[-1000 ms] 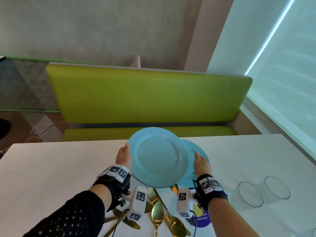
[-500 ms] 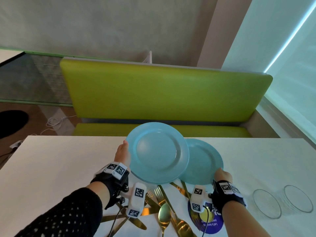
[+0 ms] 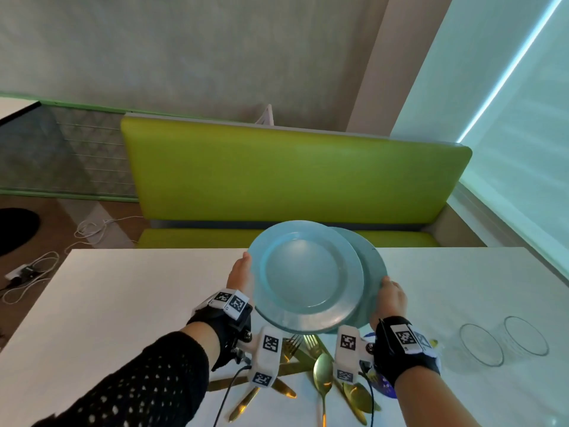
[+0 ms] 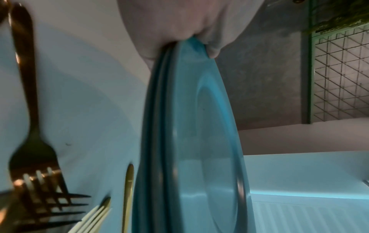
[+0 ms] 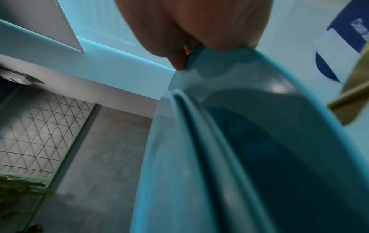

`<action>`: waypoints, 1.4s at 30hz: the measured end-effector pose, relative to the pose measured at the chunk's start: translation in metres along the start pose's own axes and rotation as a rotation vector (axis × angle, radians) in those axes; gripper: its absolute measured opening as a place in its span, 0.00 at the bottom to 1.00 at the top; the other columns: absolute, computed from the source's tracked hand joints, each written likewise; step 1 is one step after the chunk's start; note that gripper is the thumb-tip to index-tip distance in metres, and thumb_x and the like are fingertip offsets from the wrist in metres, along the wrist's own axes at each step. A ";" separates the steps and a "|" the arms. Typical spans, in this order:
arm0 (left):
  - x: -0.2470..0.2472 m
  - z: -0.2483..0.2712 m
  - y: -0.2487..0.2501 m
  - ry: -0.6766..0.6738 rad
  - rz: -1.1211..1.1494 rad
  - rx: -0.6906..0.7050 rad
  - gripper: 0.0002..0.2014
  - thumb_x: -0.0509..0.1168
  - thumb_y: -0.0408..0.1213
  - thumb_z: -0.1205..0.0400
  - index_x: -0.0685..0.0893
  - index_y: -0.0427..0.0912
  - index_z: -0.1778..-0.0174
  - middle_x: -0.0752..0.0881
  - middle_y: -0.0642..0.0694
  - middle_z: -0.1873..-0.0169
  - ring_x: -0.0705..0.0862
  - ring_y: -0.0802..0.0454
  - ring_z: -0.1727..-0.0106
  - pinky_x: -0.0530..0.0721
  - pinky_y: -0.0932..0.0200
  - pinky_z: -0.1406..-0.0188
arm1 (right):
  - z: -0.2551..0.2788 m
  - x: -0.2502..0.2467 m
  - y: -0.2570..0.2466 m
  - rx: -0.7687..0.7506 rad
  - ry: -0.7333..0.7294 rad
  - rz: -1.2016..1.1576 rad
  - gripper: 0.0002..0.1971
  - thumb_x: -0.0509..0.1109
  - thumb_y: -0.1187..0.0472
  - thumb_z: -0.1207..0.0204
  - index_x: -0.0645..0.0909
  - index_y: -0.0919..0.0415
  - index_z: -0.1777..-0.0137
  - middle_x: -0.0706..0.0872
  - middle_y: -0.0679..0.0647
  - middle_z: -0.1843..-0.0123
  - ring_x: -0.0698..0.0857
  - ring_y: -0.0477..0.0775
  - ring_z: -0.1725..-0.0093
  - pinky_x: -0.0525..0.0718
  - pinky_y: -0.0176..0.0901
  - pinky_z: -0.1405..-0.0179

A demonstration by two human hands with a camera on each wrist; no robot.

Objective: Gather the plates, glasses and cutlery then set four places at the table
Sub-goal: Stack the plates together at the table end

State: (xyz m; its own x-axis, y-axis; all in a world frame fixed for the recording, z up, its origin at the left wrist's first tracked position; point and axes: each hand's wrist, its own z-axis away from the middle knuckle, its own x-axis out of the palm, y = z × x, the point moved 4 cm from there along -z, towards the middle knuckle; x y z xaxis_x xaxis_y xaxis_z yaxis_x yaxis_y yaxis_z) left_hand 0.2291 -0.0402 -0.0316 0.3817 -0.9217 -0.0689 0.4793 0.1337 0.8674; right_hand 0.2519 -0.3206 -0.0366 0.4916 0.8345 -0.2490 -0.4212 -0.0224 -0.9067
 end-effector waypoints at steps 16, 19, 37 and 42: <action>-0.161 0.000 -0.028 0.132 -0.585 0.104 0.26 0.48 0.51 0.13 0.72 0.35 0.27 0.78 0.31 0.32 0.75 0.36 0.29 0.69 0.52 0.30 | 0.189 0.106 0.064 0.242 -0.203 -0.137 0.20 0.48 0.61 0.13 0.71 0.75 0.31 0.76 0.59 0.48 0.74 0.56 0.46 0.73 0.45 0.43; -0.190 -0.001 -0.044 0.112 -0.507 0.074 0.27 0.51 0.50 0.13 0.69 0.33 0.25 0.75 0.31 0.29 0.74 0.34 0.28 0.72 0.51 0.32 | 0.205 0.135 0.086 0.257 -0.142 -0.071 0.27 0.50 0.53 0.15 0.70 0.77 0.29 0.78 0.62 0.39 0.78 0.62 0.41 0.76 0.54 0.33; -0.332 -0.045 -0.100 0.163 -0.551 -0.205 0.31 0.45 0.54 0.13 0.68 0.33 0.23 0.72 0.31 0.26 0.72 0.35 0.26 0.69 0.49 0.27 | 0.269 0.258 0.122 0.087 -0.444 0.358 0.16 0.52 0.62 0.20 0.82 0.67 0.54 0.79 0.59 0.56 0.76 0.56 0.55 0.72 0.38 0.66; -0.349 -0.065 -0.088 0.193 -0.524 -0.222 0.32 0.45 0.55 0.14 0.71 0.32 0.26 0.73 0.30 0.27 0.73 0.35 0.27 0.69 0.50 0.30 | 0.263 0.281 0.114 0.065 -0.481 0.436 0.14 0.55 0.75 0.24 0.77 0.62 0.66 0.78 0.56 0.67 0.74 0.56 0.65 0.66 0.39 0.75</action>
State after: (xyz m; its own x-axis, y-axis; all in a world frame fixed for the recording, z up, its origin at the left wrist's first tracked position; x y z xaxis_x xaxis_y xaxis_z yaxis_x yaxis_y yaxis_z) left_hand 0.1051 0.2934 -0.1161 0.1764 -0.8051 -0.5663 0.7883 -0.2289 0.5711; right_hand 0.1419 0.0559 -0.1204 -0.1244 0.9101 -0.3953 -0.5571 -0.3937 -0.7311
